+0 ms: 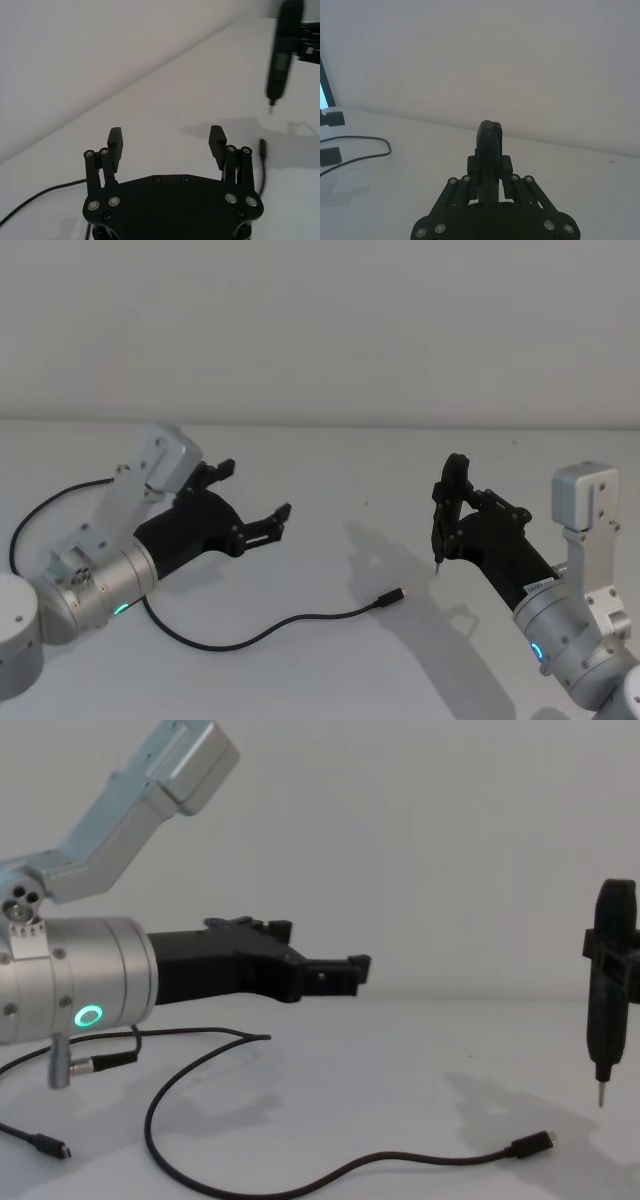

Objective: Pick up the data cable with the one hand.

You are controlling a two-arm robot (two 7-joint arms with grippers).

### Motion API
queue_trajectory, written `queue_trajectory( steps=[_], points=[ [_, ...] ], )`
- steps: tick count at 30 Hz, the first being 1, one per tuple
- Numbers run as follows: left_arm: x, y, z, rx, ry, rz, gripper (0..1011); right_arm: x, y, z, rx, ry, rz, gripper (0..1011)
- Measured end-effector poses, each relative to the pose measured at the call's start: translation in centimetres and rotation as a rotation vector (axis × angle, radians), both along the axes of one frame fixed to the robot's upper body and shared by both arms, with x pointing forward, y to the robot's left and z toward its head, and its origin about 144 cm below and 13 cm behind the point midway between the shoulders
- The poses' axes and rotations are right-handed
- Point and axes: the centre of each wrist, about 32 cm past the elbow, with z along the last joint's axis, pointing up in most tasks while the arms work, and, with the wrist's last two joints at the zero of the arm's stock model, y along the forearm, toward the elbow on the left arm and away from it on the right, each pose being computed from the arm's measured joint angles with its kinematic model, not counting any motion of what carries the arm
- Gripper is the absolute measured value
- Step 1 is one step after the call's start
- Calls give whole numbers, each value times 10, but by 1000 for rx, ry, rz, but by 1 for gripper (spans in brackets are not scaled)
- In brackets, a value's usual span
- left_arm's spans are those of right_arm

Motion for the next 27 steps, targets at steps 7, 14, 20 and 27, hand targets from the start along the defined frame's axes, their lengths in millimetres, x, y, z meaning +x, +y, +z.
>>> queue_trajectory(
  steps=[7,14,20,27],
  points=[
    [9,0,7,38,44,-111,1001,0,0,0,0,0,0,274],
    [20,-2,14,103,95,-235,1001,0,0,0,0,0,0,275],
    [30,-5,15,166,145,-320,1001,0,0,0,0,0,0,274],
    [38,-7,13,218,181,-364,1001,0,0,0,0,0,0,274]
  ],
)
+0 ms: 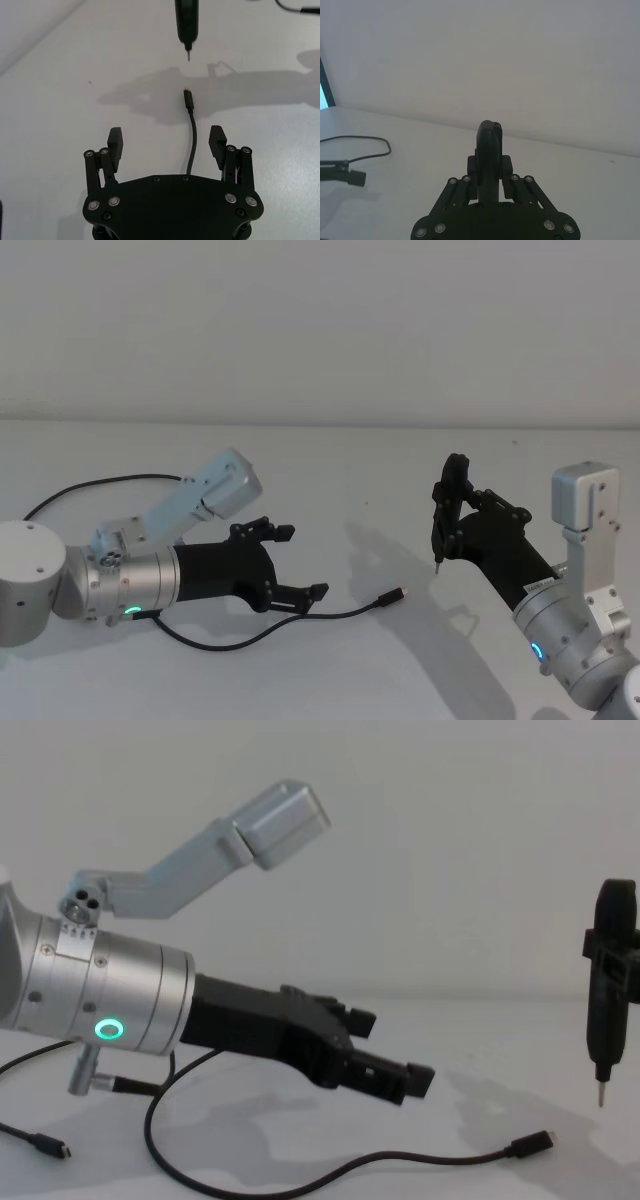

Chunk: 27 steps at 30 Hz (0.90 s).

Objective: Pick up the data cable with the one hand.

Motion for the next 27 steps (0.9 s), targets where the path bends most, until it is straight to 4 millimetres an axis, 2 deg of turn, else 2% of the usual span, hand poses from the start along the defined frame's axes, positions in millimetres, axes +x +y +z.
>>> queue_trajectory(
  steps=[27],
  points=[
    [16,-3,-21,111,84,-62,1001,0,0,0,0,0,0,275]
  ],
)
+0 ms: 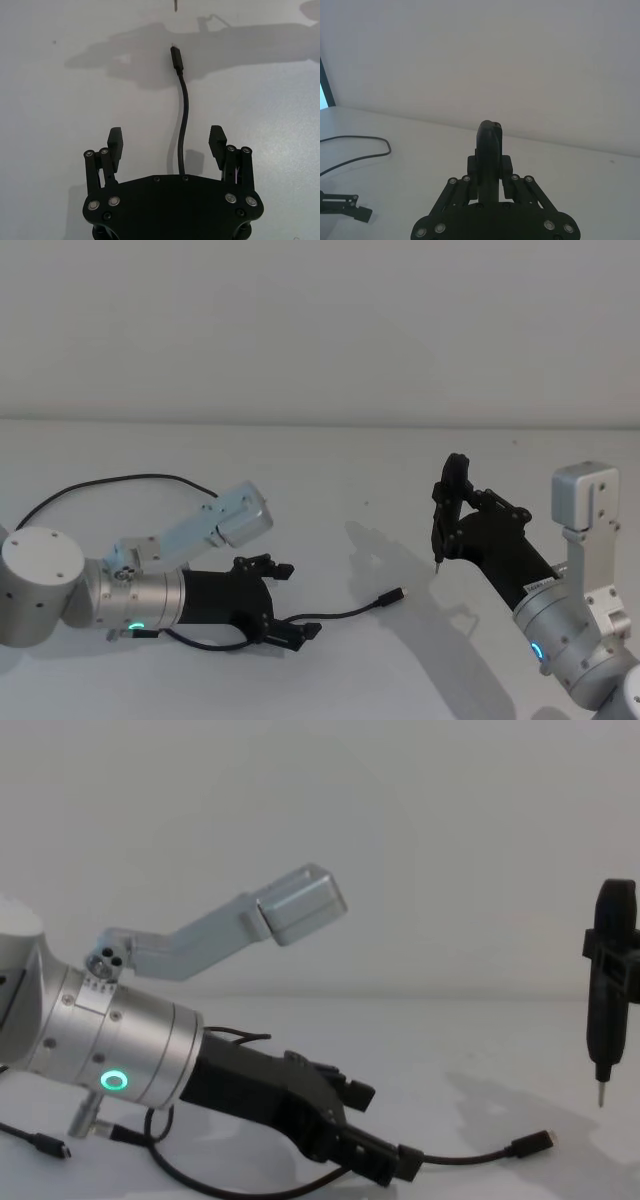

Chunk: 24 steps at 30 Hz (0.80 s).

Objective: Pick up the data cable with the one hand.

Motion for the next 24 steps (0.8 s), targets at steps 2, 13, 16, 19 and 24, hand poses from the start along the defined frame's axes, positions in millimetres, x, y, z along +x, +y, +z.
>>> queue_trajectory(
  steps=[2,13,16,19,24],
  points=[
    [1,0,-1,4,6,2,1001,0,0,0,0,0,0,274],
    [3,-3,-9,13,52,30,1001,0,0,0,0,0,0,274],
    [3,-4,-10,10,63,39,1001,0,0,0,0,0,0,275],
    [3,-4,-11,8,70,45,1001,0,0,0,0,0,0,274],
    [4,-5,-12,5,81,58,929,0,0,0,0,0,0,274]
  ],
)
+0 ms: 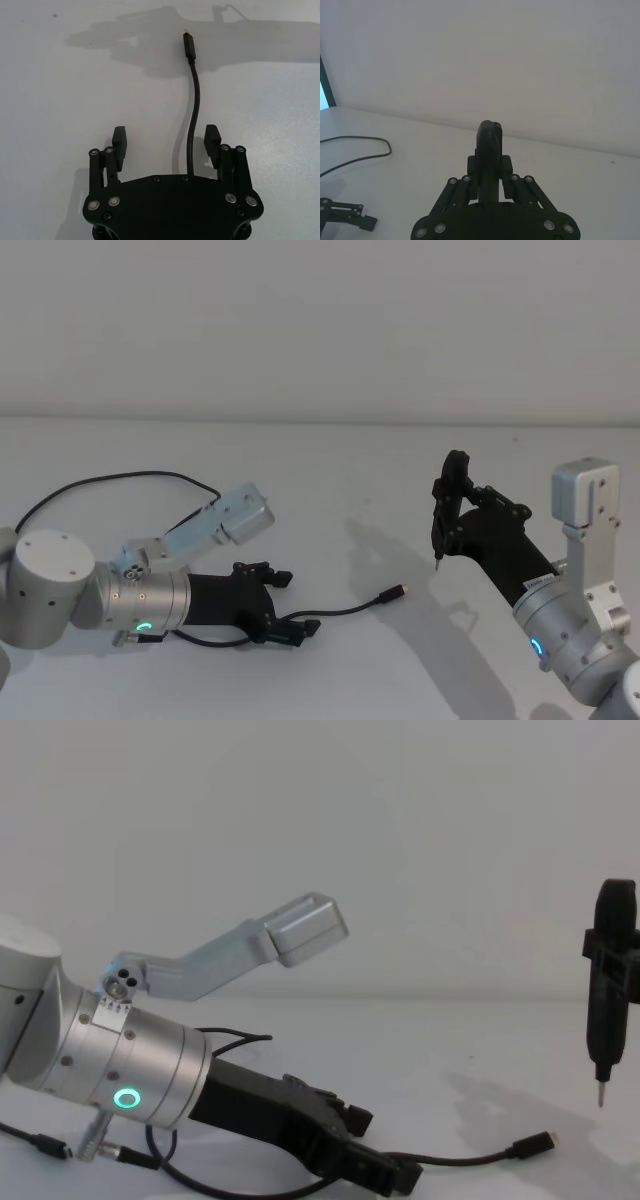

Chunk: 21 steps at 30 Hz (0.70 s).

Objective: Pick up the data cable with the one hand.

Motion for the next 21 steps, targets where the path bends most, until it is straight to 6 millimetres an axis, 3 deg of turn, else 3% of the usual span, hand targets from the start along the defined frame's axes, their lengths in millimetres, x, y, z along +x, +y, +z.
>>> queue_trajectory(
  steps=[4,21],
  points=[
    [0,0,0,-2,5,5,843,0,0,0,0,0,0,274],
    [0,-1,-2,-4,16,13,738,0,0,0,0,0,0,275]
  ],
)
